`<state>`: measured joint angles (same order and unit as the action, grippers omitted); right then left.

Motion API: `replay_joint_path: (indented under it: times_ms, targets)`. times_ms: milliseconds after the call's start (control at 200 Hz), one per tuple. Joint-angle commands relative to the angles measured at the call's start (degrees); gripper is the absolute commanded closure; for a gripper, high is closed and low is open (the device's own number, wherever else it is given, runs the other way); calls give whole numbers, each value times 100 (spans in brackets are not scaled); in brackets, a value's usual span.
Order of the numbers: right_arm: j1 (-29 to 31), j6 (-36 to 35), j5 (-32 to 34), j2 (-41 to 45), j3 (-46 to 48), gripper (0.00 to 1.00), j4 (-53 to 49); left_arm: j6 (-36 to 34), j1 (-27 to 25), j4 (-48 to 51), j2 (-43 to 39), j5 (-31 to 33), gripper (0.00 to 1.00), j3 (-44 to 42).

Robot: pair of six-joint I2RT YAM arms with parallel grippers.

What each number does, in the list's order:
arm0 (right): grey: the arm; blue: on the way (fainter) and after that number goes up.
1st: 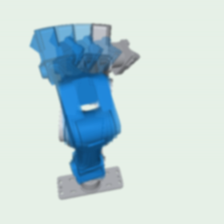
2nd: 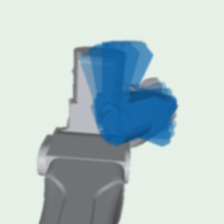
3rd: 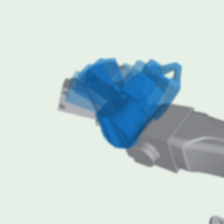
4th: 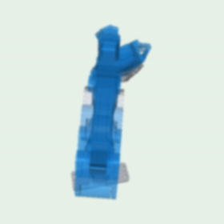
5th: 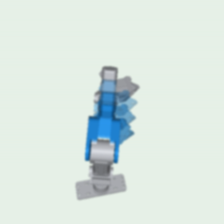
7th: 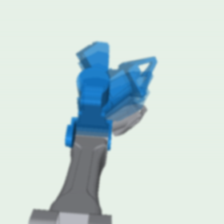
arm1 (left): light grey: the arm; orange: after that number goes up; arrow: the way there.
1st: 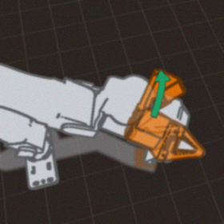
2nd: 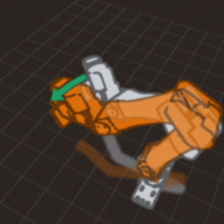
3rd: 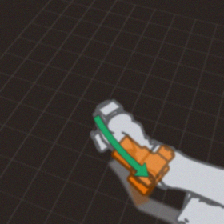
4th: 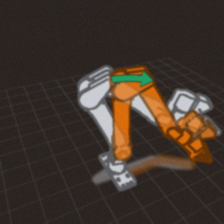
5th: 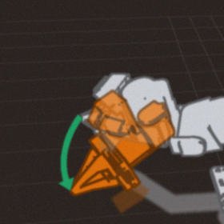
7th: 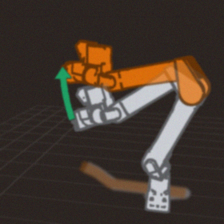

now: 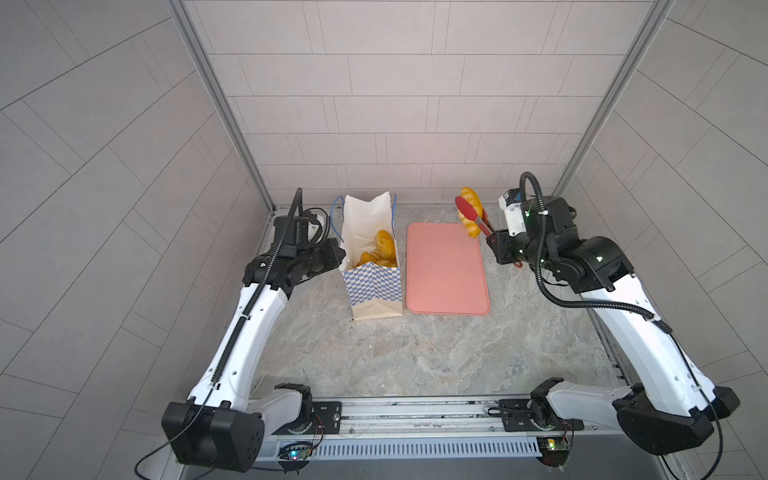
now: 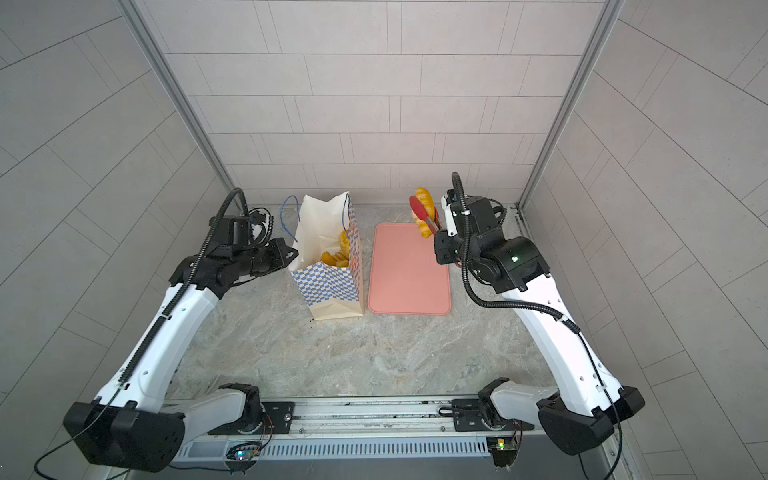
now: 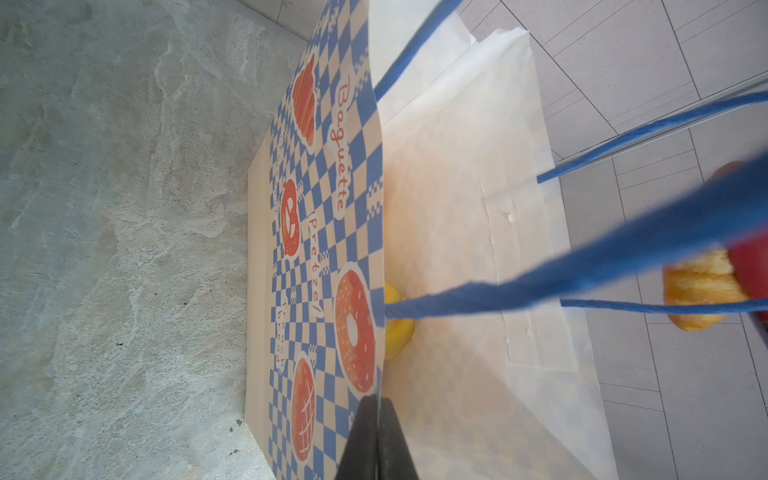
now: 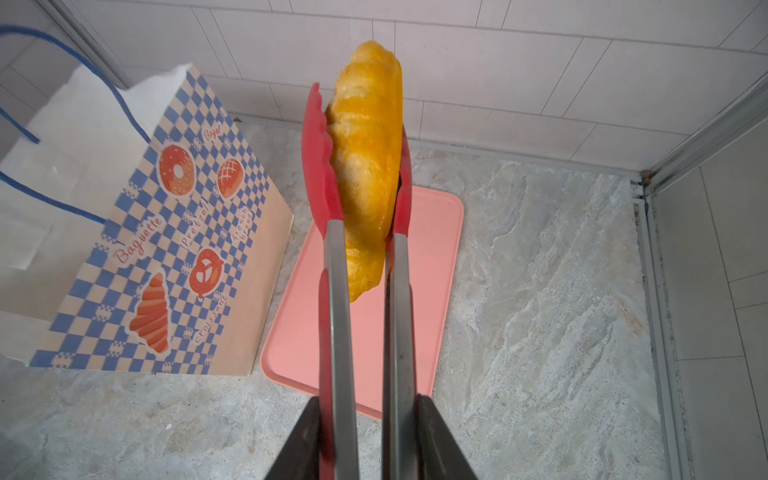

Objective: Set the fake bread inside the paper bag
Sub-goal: 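Lift the orange bun with the right tongs and swing it toward the bag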

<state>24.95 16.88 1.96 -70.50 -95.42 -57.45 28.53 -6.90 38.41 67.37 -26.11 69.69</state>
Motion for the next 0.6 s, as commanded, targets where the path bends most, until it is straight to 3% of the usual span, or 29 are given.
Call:
replay_joint_path:
  times_ms: [0, 245, 595]
  targets:
    - [-21, 97, 121, 166, -341, 66, 40, -8, -25, -56, -122, -26, 100, -23]
    - [-18, 190, 31, 203, -731, 66, 91, -7, -29, -45, -126, -21, 100, -9]
    - [22, 555, -736, 213, -1048, 65, 415, -12, -26, -33, -149, -22, 100, -8]
